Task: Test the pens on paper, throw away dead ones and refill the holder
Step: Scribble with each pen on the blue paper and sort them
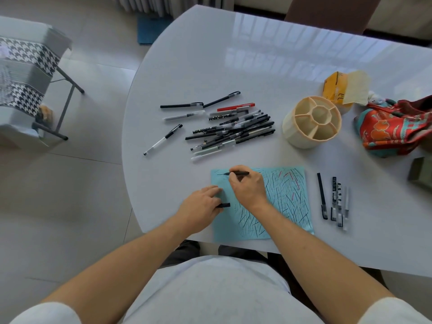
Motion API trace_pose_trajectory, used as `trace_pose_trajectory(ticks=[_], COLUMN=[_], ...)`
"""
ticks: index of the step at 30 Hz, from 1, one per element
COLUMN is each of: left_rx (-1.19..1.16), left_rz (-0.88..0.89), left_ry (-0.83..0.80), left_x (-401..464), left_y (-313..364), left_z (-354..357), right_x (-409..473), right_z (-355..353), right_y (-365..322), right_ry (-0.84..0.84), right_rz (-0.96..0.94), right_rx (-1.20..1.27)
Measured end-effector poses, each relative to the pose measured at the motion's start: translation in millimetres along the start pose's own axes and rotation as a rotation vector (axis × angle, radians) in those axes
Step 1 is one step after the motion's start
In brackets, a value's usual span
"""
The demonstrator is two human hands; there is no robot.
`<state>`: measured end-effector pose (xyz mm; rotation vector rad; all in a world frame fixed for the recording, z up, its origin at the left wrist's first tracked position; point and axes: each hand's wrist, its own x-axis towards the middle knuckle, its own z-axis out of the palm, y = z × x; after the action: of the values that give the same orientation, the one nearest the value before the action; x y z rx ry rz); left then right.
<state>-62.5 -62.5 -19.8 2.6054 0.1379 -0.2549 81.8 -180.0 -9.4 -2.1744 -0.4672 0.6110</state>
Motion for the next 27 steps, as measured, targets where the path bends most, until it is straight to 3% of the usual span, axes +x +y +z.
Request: trace_pose_trajectory(ticks=[6,12,20,24,27], left_rx=[-0.116,-0.176,-0.205,-0.173,-0.136], left_rz=[-0.046,-0.129,-0.145,-0.13,-0.161], left_ry=[0.022,0.062,0.038,-0.024,-0.03], left_x=[4.6,8.3,13.7,22.0,28.8], left_y=[2.4,6.0,20.9,37.4,46.8], left_z=[-5.3,-8.2,-14.9,-20.0,-21.8], right_x=[-5.3,-28.4,-43.1,-50.3,-56.3], right_z=[-26.0,-48.1,-61.7,-54.8,-49.3], right_y=[7.2,9.6,15.2,15.7,15.2], right_ry=[0.113,0.03,-0.026,-0.135,-0.1], right_rz=[0.16,0.229,0.245,0.282,0.283], right_rx=[0.283,0.637,0.678,0.654,0.635])
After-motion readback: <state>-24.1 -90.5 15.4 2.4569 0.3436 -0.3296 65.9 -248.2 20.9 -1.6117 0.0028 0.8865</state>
